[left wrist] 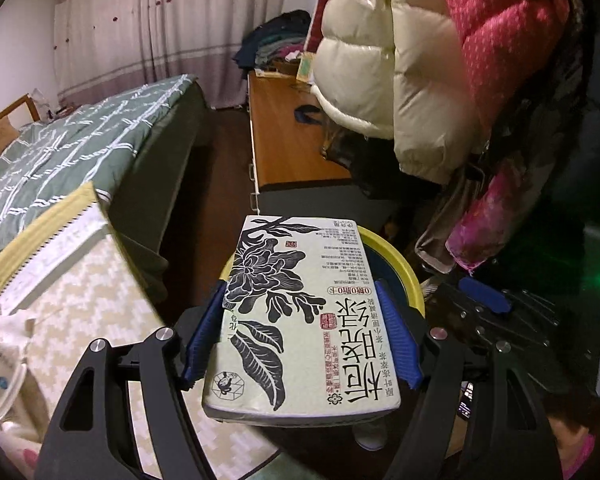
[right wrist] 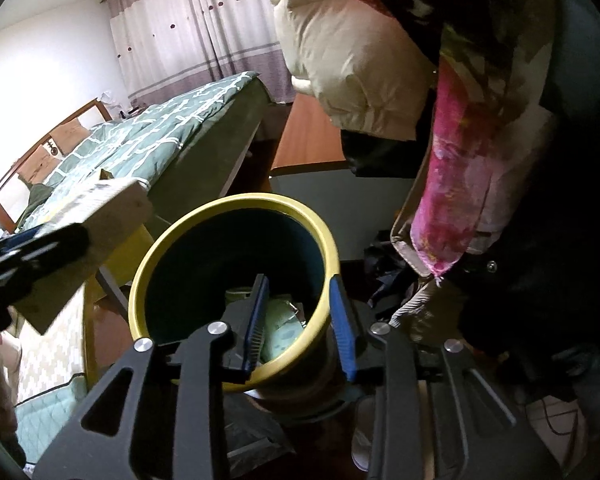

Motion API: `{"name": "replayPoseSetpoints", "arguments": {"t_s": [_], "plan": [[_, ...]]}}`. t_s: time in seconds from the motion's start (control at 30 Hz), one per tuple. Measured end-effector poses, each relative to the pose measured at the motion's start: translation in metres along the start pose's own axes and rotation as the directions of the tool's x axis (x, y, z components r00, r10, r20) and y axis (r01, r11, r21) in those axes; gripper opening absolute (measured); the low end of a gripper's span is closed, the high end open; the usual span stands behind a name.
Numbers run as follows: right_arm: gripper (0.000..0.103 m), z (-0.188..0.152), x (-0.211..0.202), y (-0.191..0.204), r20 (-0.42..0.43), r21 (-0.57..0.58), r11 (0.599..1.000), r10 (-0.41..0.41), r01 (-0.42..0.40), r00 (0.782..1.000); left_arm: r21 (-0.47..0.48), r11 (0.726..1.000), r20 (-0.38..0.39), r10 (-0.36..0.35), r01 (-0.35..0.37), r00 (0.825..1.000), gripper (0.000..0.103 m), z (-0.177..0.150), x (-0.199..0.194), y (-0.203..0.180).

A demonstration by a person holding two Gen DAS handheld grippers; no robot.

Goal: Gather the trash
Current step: 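Carry the flower-printed box over the yellow bin and open the left gripper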

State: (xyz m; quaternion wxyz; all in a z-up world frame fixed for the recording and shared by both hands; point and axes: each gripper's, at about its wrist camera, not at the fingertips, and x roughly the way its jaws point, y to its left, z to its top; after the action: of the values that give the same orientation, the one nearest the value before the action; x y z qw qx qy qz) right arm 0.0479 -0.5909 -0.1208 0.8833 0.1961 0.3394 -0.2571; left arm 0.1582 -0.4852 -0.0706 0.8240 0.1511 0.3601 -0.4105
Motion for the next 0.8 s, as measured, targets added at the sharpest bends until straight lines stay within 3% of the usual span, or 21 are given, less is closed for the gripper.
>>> {"name": "replayPoseSetpoints", "arguments": {"t_s": [0.07, 0.13, 0.23, 0.5, 0.67, 0.8], "plan": [[0.032, 0.0, 0.0, -0.002, -0.001, 0.003, 1.0, -0.001, 0.001, 1.0, -0.001, 1.0, -0.001, 0.002, -0.002, 1.0, 0.074, 0.002, 0.008, -0.003], [0.032, 0.0, 0.0, -0.002, 0.0, 0.005, 1.0, 0.0, 0.0, 1.0, -0.006, 1.0, 0.01, 0.015, -0.015, 1.0, 0.088, 0.002, 0.006, -0.002], [0.032, 0.0, 0.0, -0.001, 0.001, -0.001, 1.0, 0.004, -0.004, 1.0, -0.022, 0.999, 0.043, 0.025, -0.024, 0.999, 0.089, 0.001, -0.011, 0.004], [0.035, -0.003, -0.003, 0.028, -0.002, -0.045, 0.998, 0.052, -0.052, 0.999, -0.138, 0.988, 0.185, 0.098, -0.072, 0.978, 0.098, -0.029, -0.118, 0.054], [0.036, -0.008, -0.001, 0.069, -0.025, -0.108, 0.985, 0.132, -0.134, 0.991, -0.256, 0.944, 0.223, 0.266, -0.207, 0.938, 0.098, -0.073, -0.187, 0.109], [0.036, -0.012, -0.001, 0.113, -0.054, -0.171, 0.962, 0.209, -0.215, 0.976, -0.369, 0.859, 0.184, 0.441, -0.354, 0.878, 0.098, -0.119, -0.235, 0.158]]}}
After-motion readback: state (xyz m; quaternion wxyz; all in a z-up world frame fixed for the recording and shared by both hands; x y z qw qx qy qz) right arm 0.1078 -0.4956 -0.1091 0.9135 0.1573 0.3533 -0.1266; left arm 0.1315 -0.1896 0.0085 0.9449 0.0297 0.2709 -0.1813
